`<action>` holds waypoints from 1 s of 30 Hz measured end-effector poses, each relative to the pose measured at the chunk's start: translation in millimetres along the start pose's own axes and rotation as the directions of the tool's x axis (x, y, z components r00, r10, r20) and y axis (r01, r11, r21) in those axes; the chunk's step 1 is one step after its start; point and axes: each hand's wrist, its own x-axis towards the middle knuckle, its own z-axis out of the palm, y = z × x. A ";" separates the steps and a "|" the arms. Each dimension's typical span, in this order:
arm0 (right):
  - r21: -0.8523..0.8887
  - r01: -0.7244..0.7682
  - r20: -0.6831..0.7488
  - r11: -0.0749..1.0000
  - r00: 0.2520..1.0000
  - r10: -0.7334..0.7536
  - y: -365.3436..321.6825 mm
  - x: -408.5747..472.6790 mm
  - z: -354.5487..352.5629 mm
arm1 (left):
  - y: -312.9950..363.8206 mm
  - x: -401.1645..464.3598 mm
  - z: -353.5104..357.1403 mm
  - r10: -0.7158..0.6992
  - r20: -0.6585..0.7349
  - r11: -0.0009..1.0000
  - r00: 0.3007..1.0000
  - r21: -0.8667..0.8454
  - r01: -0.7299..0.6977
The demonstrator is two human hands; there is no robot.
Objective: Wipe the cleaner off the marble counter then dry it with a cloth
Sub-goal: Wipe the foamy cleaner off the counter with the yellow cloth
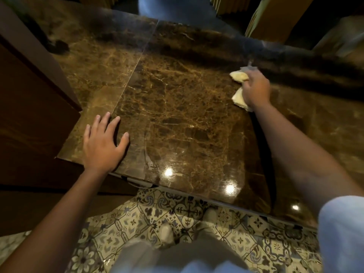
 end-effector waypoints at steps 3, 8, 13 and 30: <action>0.049 0.266 0.174 0.963 0.947 -0.271 -54.3 -16.4 29.0 | -0.2 -0.2 -0.5 0.005 0.001 1.000 1.000 0.001 -0.005; 0.221 0.569 0.363 0.792 0.706 -0.608 -106.0 -113.6 53.1 | -2.3 -0.2 0.7 0.013 -0.004 1.000 1.000 -0.003 -0.013; 0.367 0.565 0.397 0.739 0.623 -0.674 -105.0 -232.2 39.5 | -3.8 -0.3 3.1 0.023 -0.010 0.999 1.000 -0.025 -0.023; 0.958 -0.199 0.140 0.207 0.953 0.269 -59.7 -334.6 -121.4 | 211.0 -159.6 -70.0 0.541 0.182 0.485 0.821 -0.865 -0.128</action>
